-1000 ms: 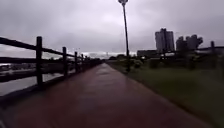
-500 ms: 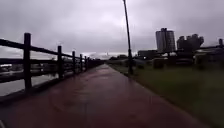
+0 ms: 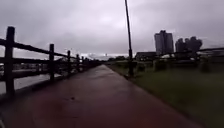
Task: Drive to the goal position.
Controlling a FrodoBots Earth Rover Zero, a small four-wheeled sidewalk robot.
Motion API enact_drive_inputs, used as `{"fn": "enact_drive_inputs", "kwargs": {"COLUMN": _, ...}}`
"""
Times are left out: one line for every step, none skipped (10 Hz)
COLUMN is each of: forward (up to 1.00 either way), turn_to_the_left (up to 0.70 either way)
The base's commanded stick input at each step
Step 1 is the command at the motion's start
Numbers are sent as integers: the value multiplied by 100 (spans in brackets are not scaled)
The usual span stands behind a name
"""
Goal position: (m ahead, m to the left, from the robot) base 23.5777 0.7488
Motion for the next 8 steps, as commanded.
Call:
{"fn": "enact_drive_inputs", "kwargs": {"forward": 100, "turn_to_the_left": 40}}
{"fn": "enact_drive_inputs", "kwargs": {"forward": 100, "turn_to_the_left": 25}}
{"fn": "enact_drive_inputs", "kwargs": {"forward": 100, "turn_to_the_left": 0}}
{"fn": "enact_drive_inputs", "kwargs": {"forward": 100, "turn_to_the_left": 0}}
{"fn": "enact_drive_inputs", "kwargs": {"forward": 100, "turn_to_the_left": 13}}
{"fn": "enact_drive_inputs", "kwargs": {"forward": 100, "turn_to_the_left": 30}}
{"fn": "enact_drive_inputs", "kwargs": {"forward": 100, "turn_to_the_left": 1}}
{"fn": "enact_drive_inputs", "kwargs": {"forward": 100, "turn_to_the_left": 22}}
